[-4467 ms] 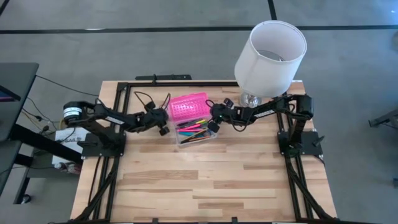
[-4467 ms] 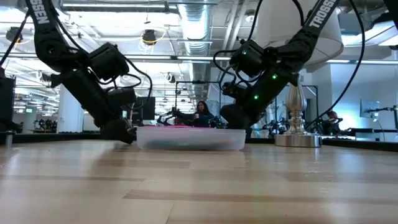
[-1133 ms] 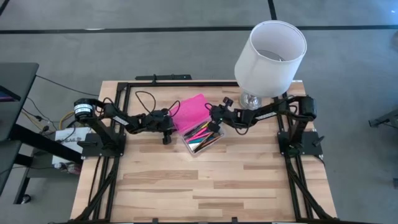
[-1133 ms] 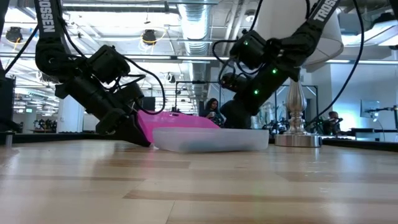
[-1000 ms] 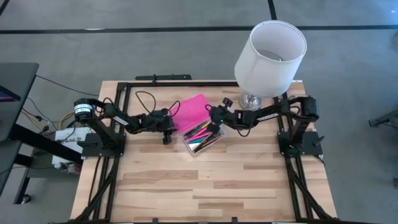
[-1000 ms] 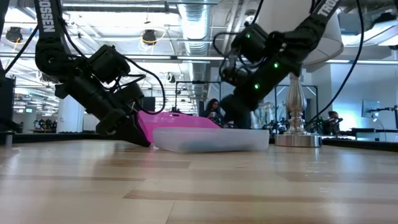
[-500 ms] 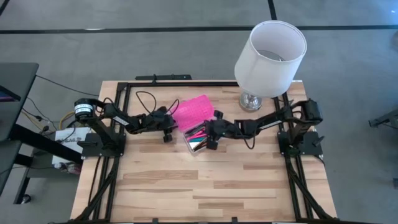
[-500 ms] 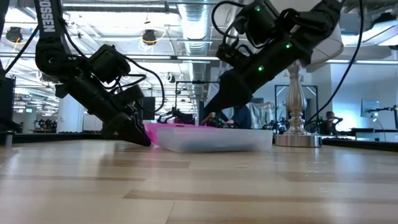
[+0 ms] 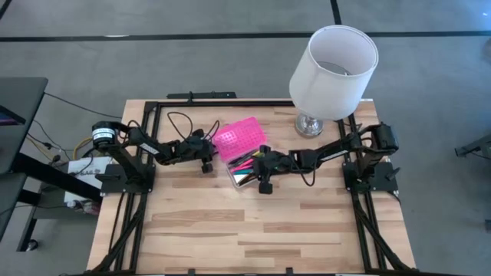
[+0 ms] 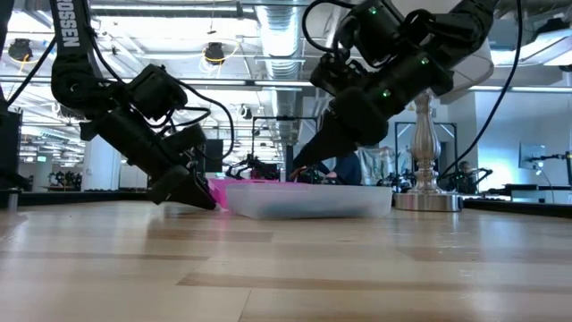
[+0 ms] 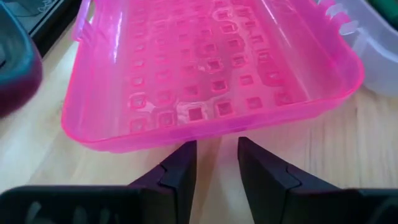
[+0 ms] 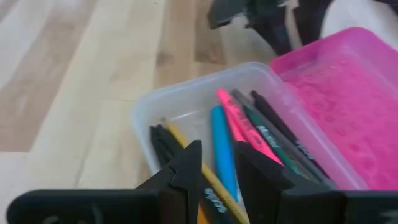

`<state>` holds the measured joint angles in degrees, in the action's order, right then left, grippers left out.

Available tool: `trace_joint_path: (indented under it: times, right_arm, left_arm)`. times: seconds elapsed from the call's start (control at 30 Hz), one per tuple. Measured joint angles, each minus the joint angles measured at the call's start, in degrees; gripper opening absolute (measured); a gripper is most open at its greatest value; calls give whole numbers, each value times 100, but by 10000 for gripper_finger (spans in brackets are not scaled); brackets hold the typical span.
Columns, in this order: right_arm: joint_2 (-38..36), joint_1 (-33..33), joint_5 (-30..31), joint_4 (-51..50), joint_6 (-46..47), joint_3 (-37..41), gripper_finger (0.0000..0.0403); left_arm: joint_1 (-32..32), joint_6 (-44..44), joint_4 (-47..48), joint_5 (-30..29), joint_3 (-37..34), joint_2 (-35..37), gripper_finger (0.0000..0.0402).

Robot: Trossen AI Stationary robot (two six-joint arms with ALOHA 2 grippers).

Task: Pick & place school supplies into a supply box
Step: Close the pink supply box

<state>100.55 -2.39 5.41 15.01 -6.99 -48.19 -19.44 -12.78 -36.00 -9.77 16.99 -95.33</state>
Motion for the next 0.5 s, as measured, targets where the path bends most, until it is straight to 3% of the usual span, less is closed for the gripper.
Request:
trace_joint_path:
  times: [0.23,0.5]
  right_arm:
    - [1,-2,-495,43,40,0,91]
    - [1,0,-538,107,94,0,91]
  left_arm:
    - [2,192,2,-476,-2,-10,114]
    - [-9,278,-256,-1165,-39,-54,114]
